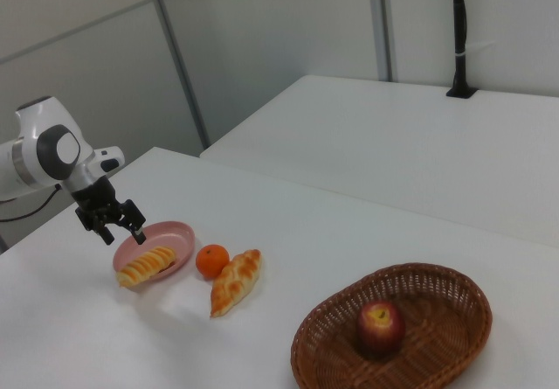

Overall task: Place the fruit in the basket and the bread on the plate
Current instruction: 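Move the gripper to the mandarin orange and grasp it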

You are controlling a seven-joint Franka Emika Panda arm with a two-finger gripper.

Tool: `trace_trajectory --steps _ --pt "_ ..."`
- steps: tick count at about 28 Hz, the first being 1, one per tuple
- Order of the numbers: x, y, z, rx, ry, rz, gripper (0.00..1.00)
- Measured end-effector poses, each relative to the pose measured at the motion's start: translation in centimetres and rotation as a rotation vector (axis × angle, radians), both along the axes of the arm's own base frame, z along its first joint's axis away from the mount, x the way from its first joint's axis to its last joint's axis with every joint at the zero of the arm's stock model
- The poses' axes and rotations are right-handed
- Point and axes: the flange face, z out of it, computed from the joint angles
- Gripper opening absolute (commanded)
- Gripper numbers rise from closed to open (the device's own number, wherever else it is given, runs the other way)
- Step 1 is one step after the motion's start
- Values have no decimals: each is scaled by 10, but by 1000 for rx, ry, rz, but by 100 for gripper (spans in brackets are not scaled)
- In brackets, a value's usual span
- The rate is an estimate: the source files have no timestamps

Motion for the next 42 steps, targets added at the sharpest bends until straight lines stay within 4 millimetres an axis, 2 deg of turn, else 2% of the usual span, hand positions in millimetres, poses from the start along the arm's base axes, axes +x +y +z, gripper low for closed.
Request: trace_trajectory --steps 4,10,15,18,27,35,42 --pt "18 -26 1 -4 4 -52 100" --pt "56 -87 -8 -5 24 -147 100" --pt "74 -118 -14 -7 35 -152 100" --pt "79 -122 -22 -1 31 -151 100" --pt "92 -118 -65 13 25 -145 100" --pt "100 -119 -78 38 -4 -145 100" --pt "105 -128 -88 33 3 -155 75"
